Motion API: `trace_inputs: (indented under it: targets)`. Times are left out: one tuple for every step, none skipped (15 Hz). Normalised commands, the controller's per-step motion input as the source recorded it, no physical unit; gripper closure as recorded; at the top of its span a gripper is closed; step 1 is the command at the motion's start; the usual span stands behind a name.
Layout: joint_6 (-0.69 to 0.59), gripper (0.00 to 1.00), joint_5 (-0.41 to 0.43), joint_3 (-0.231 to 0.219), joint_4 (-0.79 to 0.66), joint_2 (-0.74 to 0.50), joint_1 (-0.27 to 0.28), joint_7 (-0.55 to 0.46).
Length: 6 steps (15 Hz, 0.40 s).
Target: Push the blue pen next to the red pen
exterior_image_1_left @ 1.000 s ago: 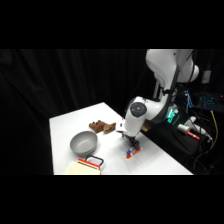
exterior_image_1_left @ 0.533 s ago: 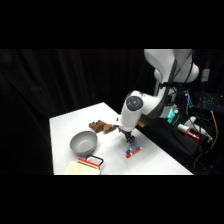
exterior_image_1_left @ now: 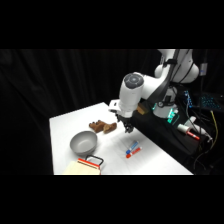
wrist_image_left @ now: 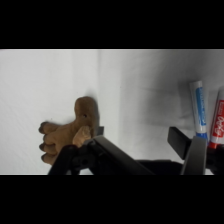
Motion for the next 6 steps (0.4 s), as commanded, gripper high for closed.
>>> trace_inputs:
  targets:
    - [-0.23, 0.0, 0.084, 0.29, -0.11, -0.48, -0.363, -0.19]
    - [-0.19, 0.0, 0.159, 0.273, -0.08, -0.42, -0.355, -0.26]
    - [-0.16, 0.0, 0.164, 0.25, -0.07, -0.38, -0.333, -0.26]
    - [-0.14, 0.0, 0.176, 0.231, -0.05, -0.33, -0.308, -0.27]
    - [-0.08, 0.0, 0.203, 0.213, -0.05, -0.28, -0.285, -0.33]
    - [0.0, 0.0, 0.233, 0.194, -0.05, -0.24, -0.26, -0.33]
